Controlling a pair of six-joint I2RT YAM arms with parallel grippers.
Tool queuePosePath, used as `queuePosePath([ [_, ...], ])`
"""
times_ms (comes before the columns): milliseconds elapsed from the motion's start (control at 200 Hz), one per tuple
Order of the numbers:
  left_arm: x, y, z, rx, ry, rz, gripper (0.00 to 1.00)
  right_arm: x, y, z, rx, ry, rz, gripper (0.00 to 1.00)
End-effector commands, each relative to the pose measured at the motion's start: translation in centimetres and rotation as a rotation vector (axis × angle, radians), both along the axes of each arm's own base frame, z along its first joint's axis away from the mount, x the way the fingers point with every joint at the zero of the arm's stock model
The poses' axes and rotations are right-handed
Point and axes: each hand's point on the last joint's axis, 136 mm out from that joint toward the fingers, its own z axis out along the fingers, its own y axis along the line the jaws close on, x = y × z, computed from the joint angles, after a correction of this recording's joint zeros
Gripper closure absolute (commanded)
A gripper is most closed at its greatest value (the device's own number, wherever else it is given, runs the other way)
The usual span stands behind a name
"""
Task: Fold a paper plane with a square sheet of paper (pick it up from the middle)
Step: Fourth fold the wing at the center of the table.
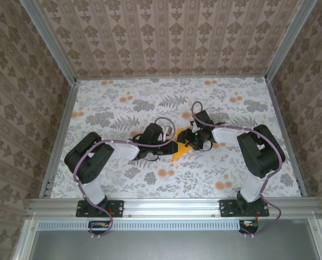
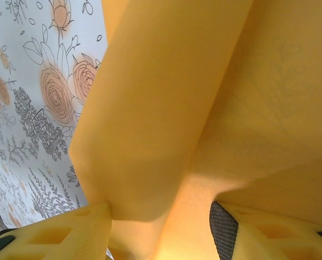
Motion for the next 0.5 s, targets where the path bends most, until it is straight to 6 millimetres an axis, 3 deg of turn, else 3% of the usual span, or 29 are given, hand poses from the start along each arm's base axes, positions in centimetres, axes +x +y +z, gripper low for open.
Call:
queuePosePath([
  [0,0.4,0.5,-0.9,0.046,0.001,0.025,0.82,-3.9,-3.2,-4.7,-0.147,0.161,-0.025,0.43],
  [495,0.5,0.8,-2.2,0.073,0.036,0.042,0.83,-4.1,-3.8,-5.1,-0.188,0.163,-0.018,0.50],
])
